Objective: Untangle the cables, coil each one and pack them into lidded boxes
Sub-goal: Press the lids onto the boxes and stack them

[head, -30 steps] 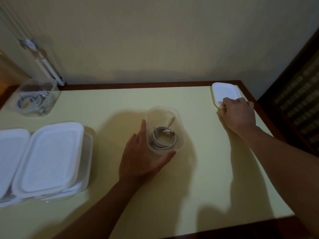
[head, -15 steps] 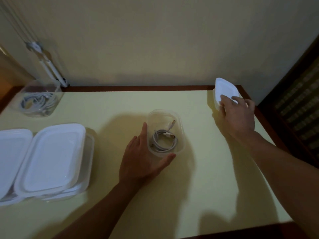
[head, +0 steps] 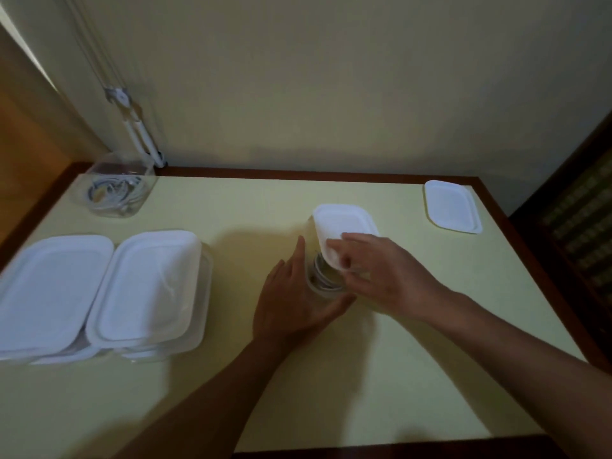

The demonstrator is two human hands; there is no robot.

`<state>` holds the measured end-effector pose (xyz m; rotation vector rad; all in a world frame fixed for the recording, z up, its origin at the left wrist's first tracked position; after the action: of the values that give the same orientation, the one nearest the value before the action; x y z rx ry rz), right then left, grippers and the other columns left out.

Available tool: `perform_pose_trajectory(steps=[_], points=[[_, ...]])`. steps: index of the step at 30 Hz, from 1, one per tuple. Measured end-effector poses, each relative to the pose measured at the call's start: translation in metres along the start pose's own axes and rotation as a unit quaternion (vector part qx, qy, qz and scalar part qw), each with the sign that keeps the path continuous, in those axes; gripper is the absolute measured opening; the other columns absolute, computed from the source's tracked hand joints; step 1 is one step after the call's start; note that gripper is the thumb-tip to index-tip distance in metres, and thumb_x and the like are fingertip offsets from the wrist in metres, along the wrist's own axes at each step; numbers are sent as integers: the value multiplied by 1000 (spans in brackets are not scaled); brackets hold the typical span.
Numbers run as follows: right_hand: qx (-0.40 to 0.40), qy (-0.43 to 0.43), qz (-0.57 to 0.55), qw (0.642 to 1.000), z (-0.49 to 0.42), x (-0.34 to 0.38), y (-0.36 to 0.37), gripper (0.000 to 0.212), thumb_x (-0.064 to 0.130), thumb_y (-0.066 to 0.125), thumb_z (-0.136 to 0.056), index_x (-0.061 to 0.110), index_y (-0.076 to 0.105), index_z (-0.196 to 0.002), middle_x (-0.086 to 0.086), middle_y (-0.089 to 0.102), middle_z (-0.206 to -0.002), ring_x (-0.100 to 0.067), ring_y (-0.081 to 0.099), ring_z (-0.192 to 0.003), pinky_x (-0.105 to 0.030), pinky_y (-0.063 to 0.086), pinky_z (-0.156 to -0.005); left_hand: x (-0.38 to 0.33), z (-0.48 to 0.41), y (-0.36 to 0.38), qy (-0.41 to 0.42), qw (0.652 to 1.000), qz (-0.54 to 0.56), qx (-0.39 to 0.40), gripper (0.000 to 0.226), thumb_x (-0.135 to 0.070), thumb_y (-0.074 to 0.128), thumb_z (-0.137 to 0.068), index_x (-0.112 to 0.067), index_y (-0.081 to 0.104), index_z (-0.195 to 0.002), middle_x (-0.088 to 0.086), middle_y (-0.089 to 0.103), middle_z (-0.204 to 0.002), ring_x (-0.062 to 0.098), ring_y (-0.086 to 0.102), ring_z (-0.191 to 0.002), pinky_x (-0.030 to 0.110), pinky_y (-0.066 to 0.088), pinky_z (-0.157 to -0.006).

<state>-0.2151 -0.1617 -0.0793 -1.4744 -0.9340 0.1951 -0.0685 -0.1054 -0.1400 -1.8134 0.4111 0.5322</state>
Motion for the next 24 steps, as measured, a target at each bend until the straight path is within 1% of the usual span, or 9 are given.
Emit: perform_pose_trajectory(steps=[3, 6, 7, 9, 12, 15, 18, 22, 24], points=[[29, 3, -55, 998, -1, 11, 6, 38, 51, 67, -86, 28, 72, -115, 19, 66, -124, 6, 53, -120, -29, 47, -100, 1, -1, 1, 17, 999, 32, -1, 116, -84, 53, -75, -12, 15, -158, 7, 55, -144, 25, 57, -121, 42, 47, -101], [-14, 26, -44, 999, -12, 13, 0, 30, 56, 60, -86, 30, 69, -96, 24, 65, -125, -4, 58, -117, -32, 45, -99, -1, -1, -1, 55, 998, 30, -20, 112, -82, 55, -77, -10, 22, -157, 5, 53, -146, 22, 58, -117, 36, 47, -97], [-34, 31, -15, 999, -17, 9, -2, 29, 55, 59, -90, 30, 68, -101, 18, 62, -134, -10, 55, -124, -34, 42, -102, -2, -2, -2, 59, 997, 35, -24, 113, -83, 55, -77, -9, 24, -157, 3, 54, -144, 20, 58, -115, 33, 46, -95], [-10, 62, 75, 995, -29, -5, 2, 41, 54, 52, -96, 29, 59, -128, 7, 41, -158, -19, 34, -146, -38, 29, -114, -3, -1, -6, 60, 996, 57, -40, 113, -82, 57, -75, -9, 27, -156, 2, 59, -139, 16, 57, -111, 27, 44, -92], [70, 107, 174, 976, -37, -24, 23, 72, 63, 33, -99, 24, 23, -158, -4, 6, -170, -27, 1, -156, -47, 9, -124, -3, 0, -6, 63, 994, 75, -47, 112, -81, 59, -75, -11, 26, -156, 2, 60, -138, 16, 59, -112, 31, 48, -96], [107, 100, 176, 973, -33, -25, 39, 76, 64, 12, -97, 24, 8, -161, -4, -4, -170, -28, -8, -156, -48, 2, -125, 0, 1, -1, 56, 995, 72, -30, 113, -83, 57, -75, -13, 22, -157, 2, 52, -148, 19, 57, -122, 39, 47, -105], [111, 97, 185, 972, -30, -27, 41, 71, 61, 10, -101, 25, 3, -162, -3, -8, -170, -24, -9, -156, -48, 3, -125, 3, 0, 3, 35, 997, 70, 4, 111, -86, 46, -79, -15, 17, -159, -1, 45, -154, 17, 53, -130, 41, 38, -113], [113, 98, 189, 971, -30, -26, 44, 70, 60, 5, -101, 26, -4, -162, -1, -14, -169, -19, -16, -155, -47, 0, -126, 4, 2, -1, -11, 992, 126, 30, 78, -67, 27, -96, -25, 13, -159, -2, 48, -151, 16, 50, -132, 36, 28, -120], [113, 91, 185, 972, -31, -27, 45, 72, 61, 3, -100, 25, -3, -162, -2, -13, -169, -19, -14, -155, -48, 3, -126, 10, 1, -2, -51, 985, 165, 13, 63, -55, 21, -99, -31, 20, -158, -2, 55, -145, 18, 54, -127, 41, 34, -117]])
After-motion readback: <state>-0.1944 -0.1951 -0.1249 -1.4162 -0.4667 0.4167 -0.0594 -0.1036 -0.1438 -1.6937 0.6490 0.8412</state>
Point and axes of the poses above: each hand's wrist, its own z-axis away from the middle knuckle, its own y-axis out of the palm, x = y × z, the point moved 6 cm from there along -z, towards the middle knuckle
